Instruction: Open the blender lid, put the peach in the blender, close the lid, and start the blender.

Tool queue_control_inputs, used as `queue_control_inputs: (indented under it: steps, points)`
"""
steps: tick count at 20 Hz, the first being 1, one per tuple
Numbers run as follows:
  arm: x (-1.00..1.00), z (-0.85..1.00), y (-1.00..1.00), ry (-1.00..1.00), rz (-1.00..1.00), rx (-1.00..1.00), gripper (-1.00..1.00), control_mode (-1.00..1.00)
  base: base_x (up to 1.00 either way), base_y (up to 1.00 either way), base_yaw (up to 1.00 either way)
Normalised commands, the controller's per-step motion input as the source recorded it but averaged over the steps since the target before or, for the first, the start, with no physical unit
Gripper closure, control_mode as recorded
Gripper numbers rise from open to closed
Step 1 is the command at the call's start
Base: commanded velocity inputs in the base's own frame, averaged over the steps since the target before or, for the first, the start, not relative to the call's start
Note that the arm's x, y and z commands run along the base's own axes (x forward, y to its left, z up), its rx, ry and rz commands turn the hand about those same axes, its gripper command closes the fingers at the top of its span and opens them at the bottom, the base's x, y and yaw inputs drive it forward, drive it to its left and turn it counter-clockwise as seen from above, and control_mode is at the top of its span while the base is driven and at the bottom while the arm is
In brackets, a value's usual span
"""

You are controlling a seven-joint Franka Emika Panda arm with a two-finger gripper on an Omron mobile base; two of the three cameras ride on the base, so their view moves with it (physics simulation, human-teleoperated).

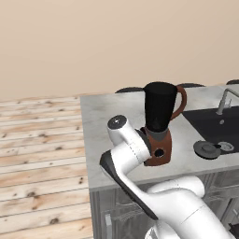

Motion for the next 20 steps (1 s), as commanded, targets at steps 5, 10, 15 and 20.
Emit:
queue_control_inputs:
  steps: [5, 10, 15, 20]
  points:
    - [0.25, -0.29, 0.16, 0.05, 0.03, 0.00, -1.00, -1.00, 0.00, 0.00, 0.00]
    - [0.11, -0.13, 0.31, 0.00, 0.01, 0.00, -1.00, -1.00, 0.00, 0.00, 0.00]
    - [0.08, -0.07, 0.20, 0.00, 0.00, 0.00, -1.00, -1.00, 0.00, 0.00, 0.00]
    - [0.08, -0.04, 0.00, -0.01, 0.00, 0.00, -1.00, -1.00, 0.00, 0.00, 0.00]
